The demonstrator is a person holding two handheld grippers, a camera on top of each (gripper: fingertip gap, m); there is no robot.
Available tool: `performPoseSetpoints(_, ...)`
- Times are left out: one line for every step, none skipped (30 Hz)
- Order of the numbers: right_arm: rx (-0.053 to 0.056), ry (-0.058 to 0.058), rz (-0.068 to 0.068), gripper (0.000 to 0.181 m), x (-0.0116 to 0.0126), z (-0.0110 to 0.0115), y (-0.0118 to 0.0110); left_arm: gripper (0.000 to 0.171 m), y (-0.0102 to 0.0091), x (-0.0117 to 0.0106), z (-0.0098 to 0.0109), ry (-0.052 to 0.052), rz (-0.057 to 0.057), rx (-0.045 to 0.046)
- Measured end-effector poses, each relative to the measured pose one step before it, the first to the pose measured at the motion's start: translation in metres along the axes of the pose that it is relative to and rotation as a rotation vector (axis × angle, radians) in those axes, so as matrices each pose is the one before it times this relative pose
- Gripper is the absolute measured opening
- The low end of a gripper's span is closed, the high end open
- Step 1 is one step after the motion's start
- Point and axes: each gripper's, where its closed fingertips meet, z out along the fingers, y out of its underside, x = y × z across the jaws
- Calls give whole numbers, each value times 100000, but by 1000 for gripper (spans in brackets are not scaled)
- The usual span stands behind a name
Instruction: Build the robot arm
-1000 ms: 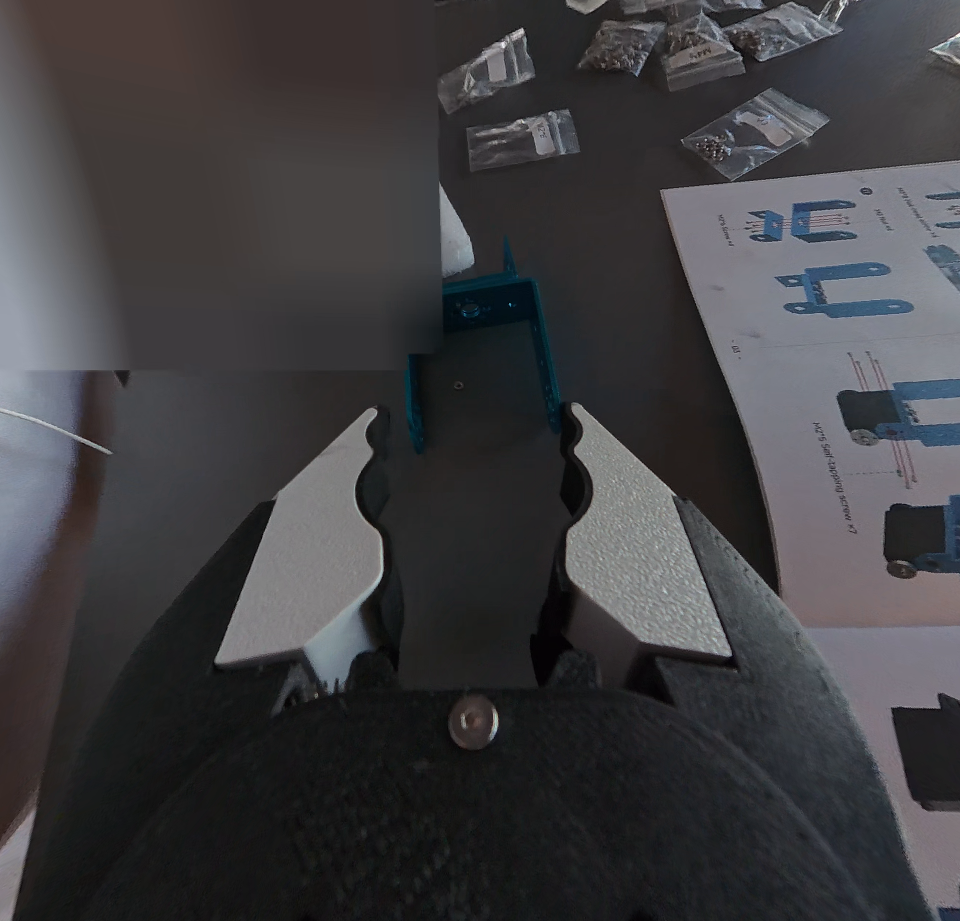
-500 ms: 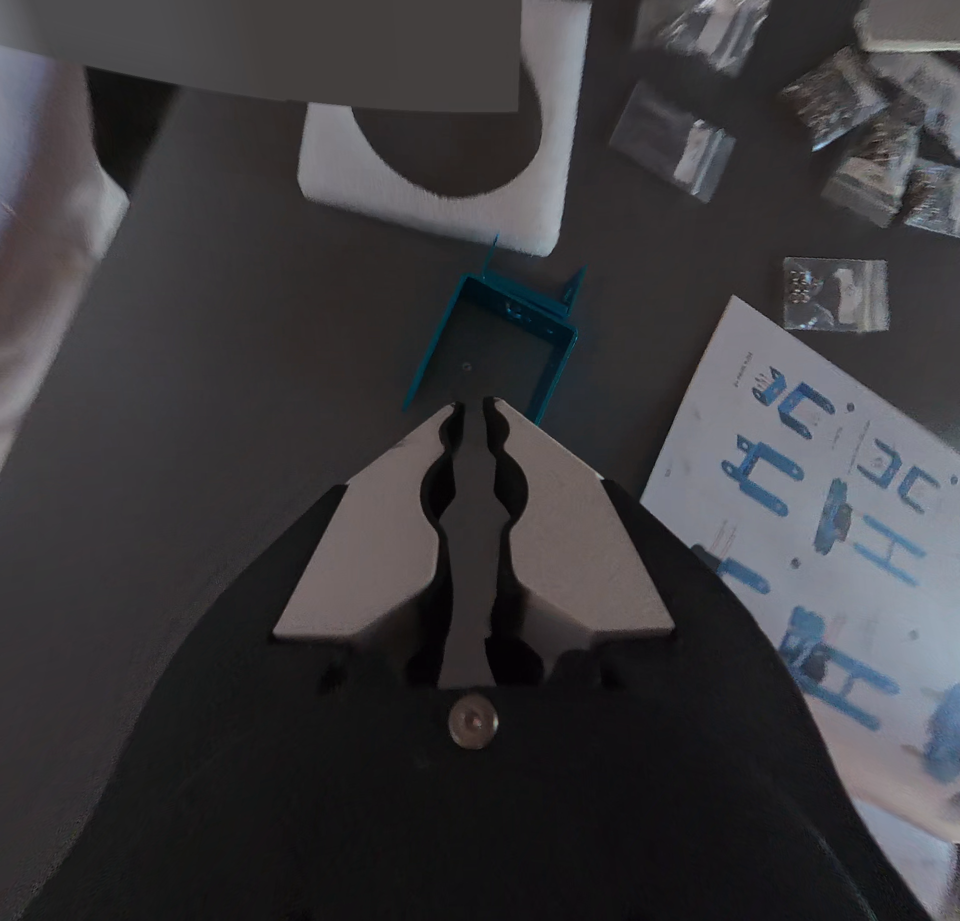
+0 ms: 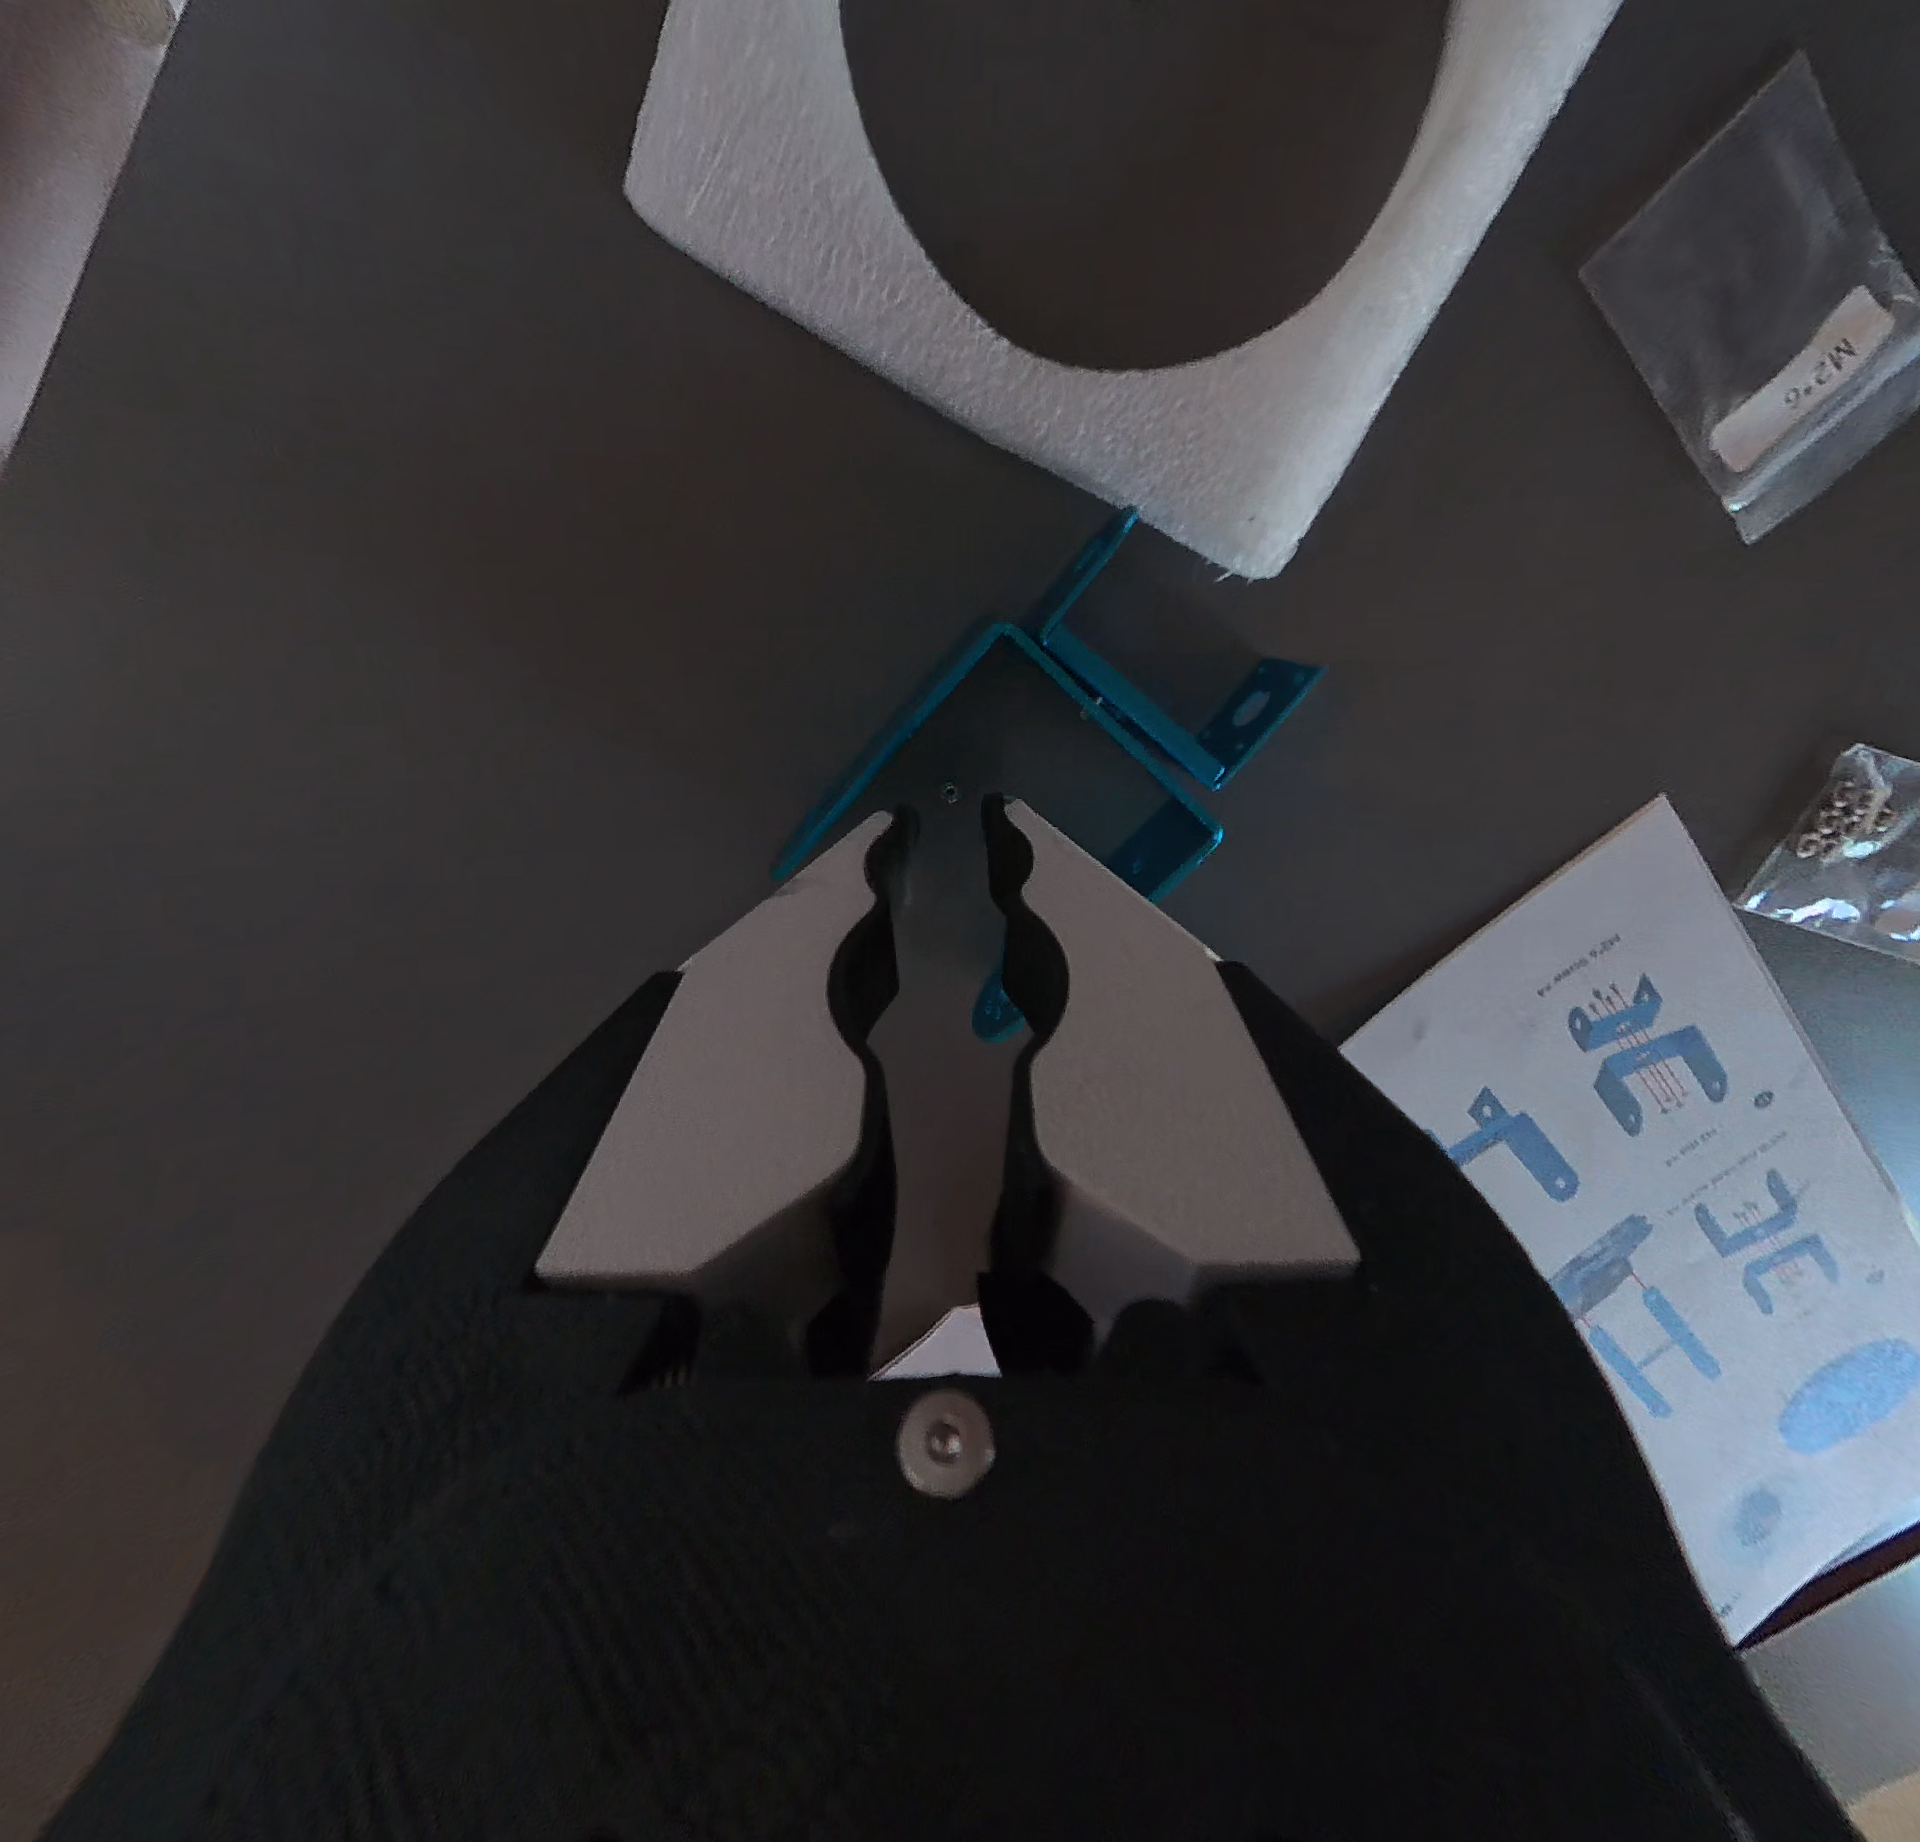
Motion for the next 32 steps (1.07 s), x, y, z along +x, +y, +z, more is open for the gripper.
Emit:
performPoseSetpoints(-386,-263,-396,10,84,71,-108,54,-43,42,-43,208,-66,174)
performPoseSetpoints(-370,477,-188,9,178,65,-75,53,-37,26,-36,12,-3,242)
performPoseSetpoints(-507,-658,417,9,-4,71,-30,53,-16,18,-7,22,-3,160)
performPoseSetpoints(-131,-1195,608,8,-114,61,-71,53,8,39,10,152,-45,-87)
performPoseSetpoints(-77,-209,230,8,-1,67,-45,53,40,15,24,35,-35,-204)
performPoseSetpoints(-464,238,-64,8,36,103,47,54,43,-3,33,-97,11,-212)
performPoseSetpoints(-472,-87,124,8,3,117,80,54,38,9,25,48,-4,-239)
performPoseSetpoints(75,-356,364,8,-22,127,0,54,33,40,18,227,-59,-160)
performPoseSetpoints(46,-477,399,8,-28,130,34,54,-3,68,1,292,-46,-14)
performPoseSetpoints(-409,-570,540,8,-44,148,100,54,-14,72,1,298,6,14)
performPoseSetpoints(-505,-315,570,8,5,131,111,54,-11,41,-20,102,39,30)
performPoseSetpoints(890,-252,619,5,19,-4,-89,54,-32,29,-34,47,94,113)
performPoseSetpoints(262,-194,549,4,24,20,17,54,-21,31,-34,88,51,86)
performPoseSetpoints(197,-623,431,3,-63,11,45,54,-16,24,-32,82,-48,45)
performPoseSetpoints(126,-174,427,3,15,1,26,54,-24,15,-33,128,-62,89)
performPoseSetpoints(105,-156,414,3,12,-9,20,54,-27,36,-17,154,-23,128)
performPoseSetpoints(309,-42,268,3,24,7,-23,54,-10,14,-20,76,37,60)
performPoseSetpoints(341,-13,421,2,10,-1,-23,54,10,-4,4,-12,-2,-118)
performPoseSetpoints(315,-28,673,3,-9,4,-4,54,15,4,-3,88,-70,-115)
performPoseSetpoints(386,386,399,3,18,-10,32,54,12,25,14,216,-160,-36)
performPoseSetpoints(391,1519,130,2,118,-33,92,54,35,6,27,271,-211,-153)
performPoseSetpoints(1244,2299,441,2,159,-78,61,54,78,30,49,413,-245,-431)
performPoseSetpoints(2582,3070,812,2,197,-172,-79,54,127,46,78,618,-431,-768)
performPoseSetpoints(4015,4270,816,2,259,-275,-220,54,194,69,106,919,-747,-1147)
performPoseSetpoints(5689,4331,658,2,145,-328,-400,54,318,81,156,1146,-1021,-1928)
performPoseSetpoints(6678,4770,336,2,112,-342,-492,54,334,208,179,1912,-924,-2165)
performPoseSetpoints(5955,5585,32,2,167,-320,-353,54,244,384,185,3037,-819,-1556)
performPoseSetpoints(5075,5380,-526,2,133,-295,-226,54,282,357,172,2817,-879,-1810)
performPoseSetpoints(5304,5777,-803,2,209,-315,-301,54,453,173,202,1619,-774,-2974)
performPoseSetpoints(5532,5176,-950,2,176,-293,-371,54,566,-16,189,468,-660,-3751)
performPoseSetpoints(4848,4900,-1047,2,232,-251,-349,54,600,-45,181,268,-649,-3870)
performPoseSetpoints(4128,4634,-1409,2,267,-151,-311,53,541,184,175,2018,-1325,-3321)
